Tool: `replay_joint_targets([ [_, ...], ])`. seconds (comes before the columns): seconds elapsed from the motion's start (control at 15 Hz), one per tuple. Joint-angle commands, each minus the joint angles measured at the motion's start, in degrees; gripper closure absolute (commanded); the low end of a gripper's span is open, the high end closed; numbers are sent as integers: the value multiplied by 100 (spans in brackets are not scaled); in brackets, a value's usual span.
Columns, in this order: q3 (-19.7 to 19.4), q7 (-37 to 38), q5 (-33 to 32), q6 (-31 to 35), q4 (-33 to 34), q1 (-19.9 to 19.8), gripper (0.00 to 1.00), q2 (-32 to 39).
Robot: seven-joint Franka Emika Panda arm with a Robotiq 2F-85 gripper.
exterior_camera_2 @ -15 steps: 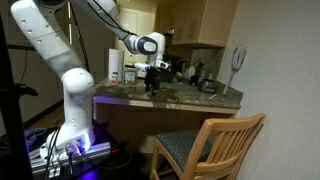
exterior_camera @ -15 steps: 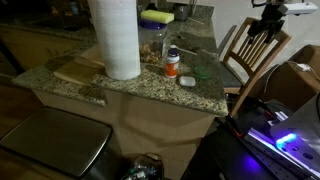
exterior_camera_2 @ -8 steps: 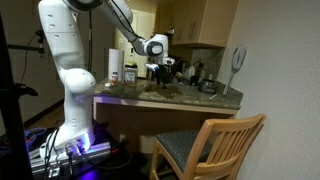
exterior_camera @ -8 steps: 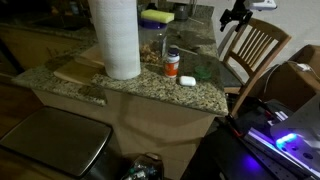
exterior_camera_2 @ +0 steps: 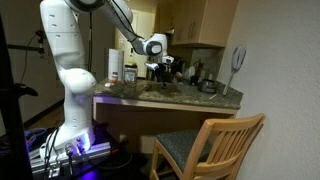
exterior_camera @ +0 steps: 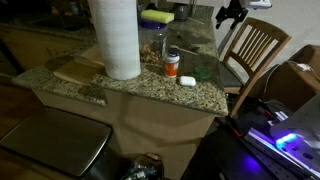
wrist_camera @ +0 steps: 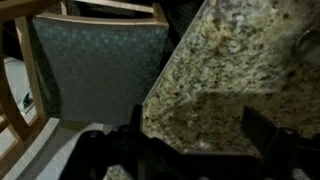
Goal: Pick the keys and place them near the bar of soap
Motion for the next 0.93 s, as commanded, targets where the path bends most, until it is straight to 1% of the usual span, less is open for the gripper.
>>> replay_joint_targets([
  [0.0,208,249,591,925,-17,298,0,-16],
  [0.13,334,402,834,1260,180,447,0,173],
  [0.2,442,628,754,1505,291,461,0,390],
  [0.27,652,1261,139,1852,339,272,0,631],
  [0.33,685,1426,25,1791,371,272,0,698],
  [0.4,714,1694,-280,1798,316,234,0,683],
  [0.47,597,1350,54,1646,181,397,0,405],
  [0.6,621,1623,-172,1714,218,388,0,594],
  [0.73,618,1565,-219,1635,208,386,0,626],
  [0.87,644,1502,-421,1764,353,392,0,982],
])
